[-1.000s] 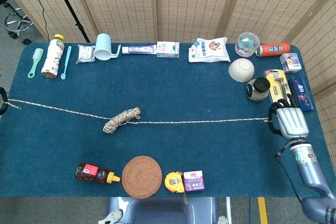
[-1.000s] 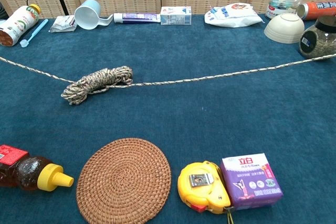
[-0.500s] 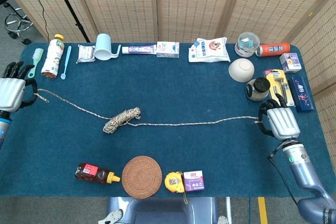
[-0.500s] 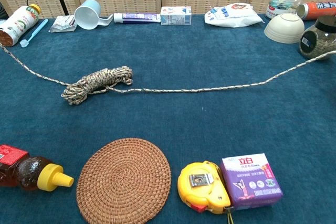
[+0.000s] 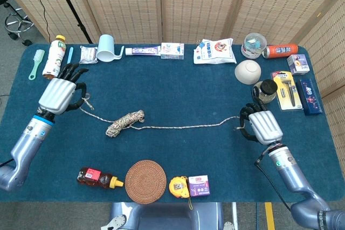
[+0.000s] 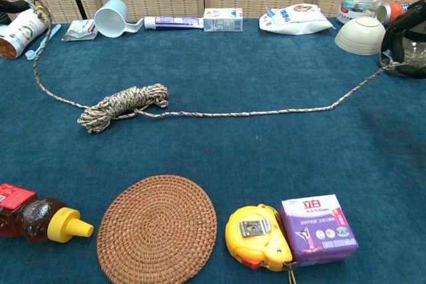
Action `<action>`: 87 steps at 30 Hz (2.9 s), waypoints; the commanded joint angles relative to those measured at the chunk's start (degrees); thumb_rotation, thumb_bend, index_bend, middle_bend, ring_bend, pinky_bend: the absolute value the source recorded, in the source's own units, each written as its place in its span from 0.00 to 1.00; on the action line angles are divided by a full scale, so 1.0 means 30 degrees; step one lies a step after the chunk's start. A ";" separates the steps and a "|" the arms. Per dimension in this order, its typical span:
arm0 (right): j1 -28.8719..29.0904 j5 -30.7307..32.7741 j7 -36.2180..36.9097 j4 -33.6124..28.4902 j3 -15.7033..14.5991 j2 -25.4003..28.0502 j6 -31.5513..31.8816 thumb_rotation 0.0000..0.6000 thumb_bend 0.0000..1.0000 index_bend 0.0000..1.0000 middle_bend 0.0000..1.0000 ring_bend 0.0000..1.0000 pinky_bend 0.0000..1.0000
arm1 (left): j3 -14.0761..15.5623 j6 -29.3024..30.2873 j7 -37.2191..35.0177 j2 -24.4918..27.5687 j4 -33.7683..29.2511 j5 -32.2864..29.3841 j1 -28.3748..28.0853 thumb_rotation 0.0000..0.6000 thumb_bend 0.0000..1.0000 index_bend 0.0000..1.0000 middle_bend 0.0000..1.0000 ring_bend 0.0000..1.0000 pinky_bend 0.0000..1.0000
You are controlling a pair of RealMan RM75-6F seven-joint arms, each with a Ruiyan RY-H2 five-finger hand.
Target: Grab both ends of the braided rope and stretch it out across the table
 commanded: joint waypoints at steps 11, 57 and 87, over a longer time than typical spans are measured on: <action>0.0945 0.0041 -0.0694 -0.0582 0.0208 -0.0469 -0.0683 1.00 0.48 0.34 0.13 0.06 0.00 | 0.0043 -0.1408 0.2026 -0.0778 -0.2461 -0.0544 -0.1441 1.00 0.33 0.24 0.04 0.00 0.00; -0.3958 0.1963 -0.0076 -0.0239 -0.0506 0.2141 0.4369 1.00 0.37 0.34 0.14 0.03 0.00 | 0.3252 0.6105 0.0906 0.4718 -0.5242 -0.2580 0.7557 1.00 0.24 0.11 0.00 0.00 0.00; -0.7806 0.0673 -0.1871 -0.3630 -0.1928 0.2764 0.8104 1.00 0.37 0.37 0.17 0.04 0.00 | 0.5214 1.0105 0.1152 0.4743 -0.7481 0.0729 1.2292 1.00 0.24 0.12 0.00 0.00 0.00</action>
